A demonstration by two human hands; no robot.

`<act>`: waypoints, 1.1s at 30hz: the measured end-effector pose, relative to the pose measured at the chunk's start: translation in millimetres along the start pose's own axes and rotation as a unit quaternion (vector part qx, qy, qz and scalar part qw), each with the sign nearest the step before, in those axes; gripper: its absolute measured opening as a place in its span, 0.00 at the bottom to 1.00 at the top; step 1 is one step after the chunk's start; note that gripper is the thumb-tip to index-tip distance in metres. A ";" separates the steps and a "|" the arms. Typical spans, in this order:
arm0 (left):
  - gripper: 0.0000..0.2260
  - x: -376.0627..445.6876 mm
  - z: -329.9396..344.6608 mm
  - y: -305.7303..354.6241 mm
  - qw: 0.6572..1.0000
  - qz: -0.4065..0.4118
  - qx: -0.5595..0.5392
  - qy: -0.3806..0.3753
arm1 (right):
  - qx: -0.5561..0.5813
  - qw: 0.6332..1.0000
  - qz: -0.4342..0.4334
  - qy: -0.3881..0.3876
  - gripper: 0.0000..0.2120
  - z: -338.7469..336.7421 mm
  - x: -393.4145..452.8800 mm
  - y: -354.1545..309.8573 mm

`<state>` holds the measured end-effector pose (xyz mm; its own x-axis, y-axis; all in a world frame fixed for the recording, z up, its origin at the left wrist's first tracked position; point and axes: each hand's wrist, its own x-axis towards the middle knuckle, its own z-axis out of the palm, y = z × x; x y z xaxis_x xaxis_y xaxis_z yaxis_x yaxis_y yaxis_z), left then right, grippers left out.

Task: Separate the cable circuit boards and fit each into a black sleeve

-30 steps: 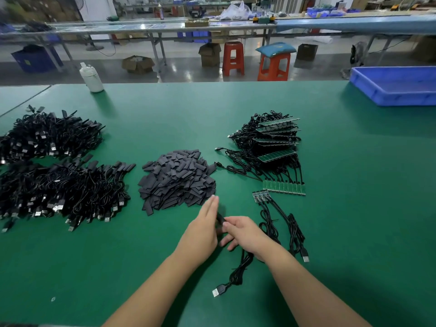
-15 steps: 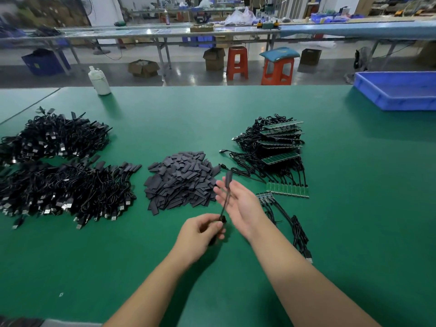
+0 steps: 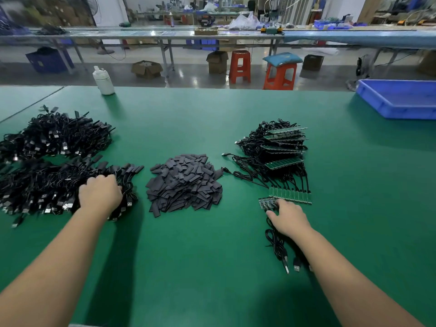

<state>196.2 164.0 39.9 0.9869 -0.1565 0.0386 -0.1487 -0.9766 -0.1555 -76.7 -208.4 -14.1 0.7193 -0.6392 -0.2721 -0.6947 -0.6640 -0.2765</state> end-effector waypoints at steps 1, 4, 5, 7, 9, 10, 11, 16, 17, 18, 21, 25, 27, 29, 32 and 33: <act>0.13 -3.7 1.0 7.1 0.999 0.021 0.005 0.032 | 0.015 1.000 0.000 0.014 0.26 0.9 0.7 -0.5; 0.10 -25.1 4.9 42.9 0.988 0.106 -0.050 0.097 | 0.062 0.997 0.014 0.035 0.32 -1.4 0.9 -7.2; 0.10 -35.5 5.7 58.1 0.983 0.129 -0.093 0.092 | 0.069 0.997 0.024 0.029 0.35 -2.3 0.3 -10.6; 0.10 -58.6 7.6 92.4 0.965 0.169 -0.197 0.036 | 0.066 0.997 0.042 0.008 0.38 -1.7 -1.5 -17.2; 0.10 -82.0 11.3 127.2 0.932 0.194 -0.302 -0.057 | 0.077 0.995 0.063 -0.017 0.34 1.3 -3.7 -22.6; 0.10 -93.4 13.9 144.6 0.909 0.198 -0.351 -0.105 | 0.096 0.992 0.072 -0.030 0.32 3.3 -4.1 -23.8; 0.10 -104.4 16.6 161.3 0.880 0.189 -0.408 -0.156 | 0.119 0.989 0.074 -0.041 0.30 4.5 -4.2 -24.8; 0.11 -144.6 12.4 221.4 0.677 0.079 -0.658 -0.320 | 0.272 0.961 -0.005 -0.042 0.31 0.9 -11.7 -27.6; 0.07 -148.5 9.2 227.7 0.667 0.082 -0.671 -0.315 | 0.278 0.959 -0.019 -0.043 0.29 -0.9 -15.1 -28.6; 0.04 -150.8 6.1 232.0 0.666 0.086 -0.677 -0.301 | 0.275 0.960 -0.034 -0.045 0.26 -3.0 -18.6 -29.0; 0.09 -152.4 -3.5 238.3 0.703 0.098 -0.660 -0.247 | 0.272 0.958 -0.081 -0.037 0.17 -11.0 -26.0 -29.2; 0.10 -152.2 -14.2 237.6 0.751 0.142 -0.609 -0.211 | 0.359 0.928 -0.095 0.012 0.09 -24.9 -30.1 -30.6; 0.12 -153.5 -18.7 239.5 0.780 0.158 -0.577 -0.184 | 0.343 0.932 -0.106 0.053 0.04 -28.5 -31.0 -33.1; 0.11 -155.1 -22.5 241.9 0.802 0.155 -0.558 -0.146 | 0.314 0.938 -0.108 0.095 0.06 -29.7 -31.4 -36.4; 0.11 -157.7 -25.9 242.6 0.788 0.137 -0.585 -0.133 | 0.278 0.943 -0.119 0.139 0.06 -31.7 -34.1 -39.8; 0.11 -158.7 -26.1 242.4 0.783 0.134 -0.592 -0.134 | 0.274 0.943 -0.124 0.146 0.06 -31.3 -35.4 -40.2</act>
<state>2.0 -51.8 21.8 0.8645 -0.4976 -0.0713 -0.1502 -0.3912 0.9080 -74.1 -171.2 35.5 0.7742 -0.6239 0.1067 -0.3461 -0.5584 -0.7539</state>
